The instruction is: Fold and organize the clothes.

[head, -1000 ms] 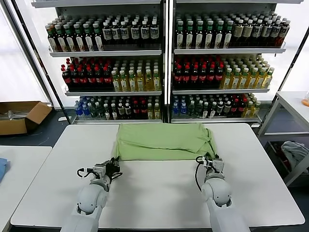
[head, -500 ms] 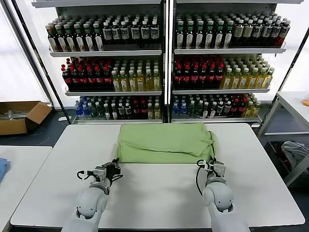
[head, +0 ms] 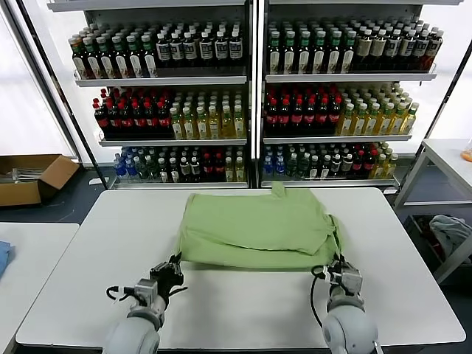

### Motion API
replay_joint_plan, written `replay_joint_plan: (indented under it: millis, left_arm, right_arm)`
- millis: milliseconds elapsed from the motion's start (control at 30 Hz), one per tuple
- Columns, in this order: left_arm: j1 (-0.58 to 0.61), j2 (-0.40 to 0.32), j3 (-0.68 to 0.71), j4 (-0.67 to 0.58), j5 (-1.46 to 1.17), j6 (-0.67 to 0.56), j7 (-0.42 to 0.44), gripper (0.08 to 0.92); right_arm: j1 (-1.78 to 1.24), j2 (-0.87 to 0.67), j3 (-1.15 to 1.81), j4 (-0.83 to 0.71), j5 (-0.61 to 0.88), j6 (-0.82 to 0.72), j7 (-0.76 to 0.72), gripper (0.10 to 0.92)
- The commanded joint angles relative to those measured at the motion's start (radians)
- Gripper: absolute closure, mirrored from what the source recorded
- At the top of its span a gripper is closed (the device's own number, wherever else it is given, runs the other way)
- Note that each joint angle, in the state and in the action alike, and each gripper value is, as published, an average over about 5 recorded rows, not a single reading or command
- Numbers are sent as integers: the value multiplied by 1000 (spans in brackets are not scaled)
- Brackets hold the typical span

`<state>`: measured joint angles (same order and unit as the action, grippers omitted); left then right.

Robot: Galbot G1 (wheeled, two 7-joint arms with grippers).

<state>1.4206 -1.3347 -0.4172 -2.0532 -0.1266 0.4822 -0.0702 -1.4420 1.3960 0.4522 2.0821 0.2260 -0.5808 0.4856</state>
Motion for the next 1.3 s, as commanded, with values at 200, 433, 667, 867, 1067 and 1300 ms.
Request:
replay_joint_plan:
  millis: [200,433,667,867,1067,1300]
  left_arm:
    - [392,-26,-38,-216,11,-53,-17,915]
    - [431,-74,-6,-247,49,-58,-19,891]
    - [413,-104,-2,-286,60,-55,-20,705]
    - [332,-112,-20,-266,67,-40,-18,549]
    - [252,-107,-38,-229,62,-14,-9,358]
    - [213,-89,-49,-203,50,4,3,190]
  right_arm:
    - [-267,-22,10,151,-36,3,32,875]
    - [-285,-18,0,192,-42,3,46,704]
    - [-251,-12,-16,195,-78,3,26,496]
    - [-159,-10,-5,103,-86,2,13,323]
    - [-68,1,-14,20,-110,0,4,211]
    - [40,2,-11,-54,-128,-3,3,203]
